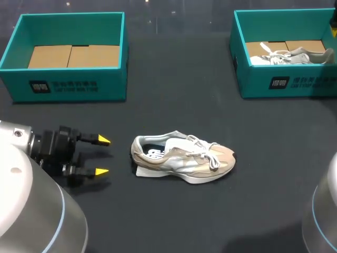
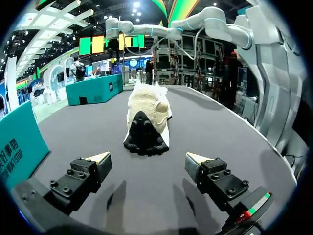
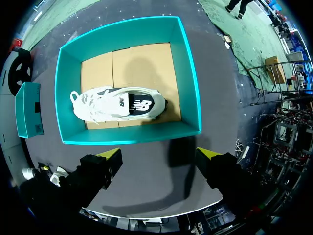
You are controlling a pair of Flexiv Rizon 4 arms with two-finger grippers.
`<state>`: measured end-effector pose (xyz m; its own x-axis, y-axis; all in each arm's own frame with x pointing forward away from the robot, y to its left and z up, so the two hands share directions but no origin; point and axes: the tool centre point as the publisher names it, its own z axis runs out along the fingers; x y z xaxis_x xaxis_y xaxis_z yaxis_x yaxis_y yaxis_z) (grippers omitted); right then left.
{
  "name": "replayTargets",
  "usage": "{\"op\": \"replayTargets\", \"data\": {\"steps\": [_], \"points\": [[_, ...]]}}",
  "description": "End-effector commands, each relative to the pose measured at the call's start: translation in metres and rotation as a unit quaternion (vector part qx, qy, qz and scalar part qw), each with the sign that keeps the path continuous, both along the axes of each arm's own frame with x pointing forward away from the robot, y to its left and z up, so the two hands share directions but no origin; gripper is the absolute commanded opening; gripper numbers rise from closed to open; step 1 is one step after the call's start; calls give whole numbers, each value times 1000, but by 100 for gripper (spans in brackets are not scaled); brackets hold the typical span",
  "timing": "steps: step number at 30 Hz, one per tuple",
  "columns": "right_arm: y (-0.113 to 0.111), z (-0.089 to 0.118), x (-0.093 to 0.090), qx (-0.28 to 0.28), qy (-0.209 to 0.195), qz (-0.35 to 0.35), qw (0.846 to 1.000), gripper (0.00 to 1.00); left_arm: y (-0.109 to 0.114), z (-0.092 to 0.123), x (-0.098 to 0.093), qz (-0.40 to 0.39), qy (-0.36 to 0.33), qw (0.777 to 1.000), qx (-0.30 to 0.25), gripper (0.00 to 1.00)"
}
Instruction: Take the shoe out of the shoebox, open the shoe tongue, remove and reinsert the insole, then place the shoe into the shoebox
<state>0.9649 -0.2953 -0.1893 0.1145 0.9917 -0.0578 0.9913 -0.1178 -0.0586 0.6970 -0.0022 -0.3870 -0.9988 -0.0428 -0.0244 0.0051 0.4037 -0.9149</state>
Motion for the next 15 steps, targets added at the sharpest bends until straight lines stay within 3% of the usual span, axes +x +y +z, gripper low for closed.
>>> {"op": "replayTargets", "data": {"steps": [1, 8, 15], "points": [[0, 0, 0, 0, 0, 0, 1000, 100, -3, -6, 2, -7, -3, 1000, -11, 100], [0, 0, 0, 0, 0, 0, 1000, 100, -19, -1, 7, -22, 2, 999, -38, 100], [0, 0, 0, 0, 0, 0, 1000, 100, -19, -1, 7, -22, 2, 999, -38, 100]]}}
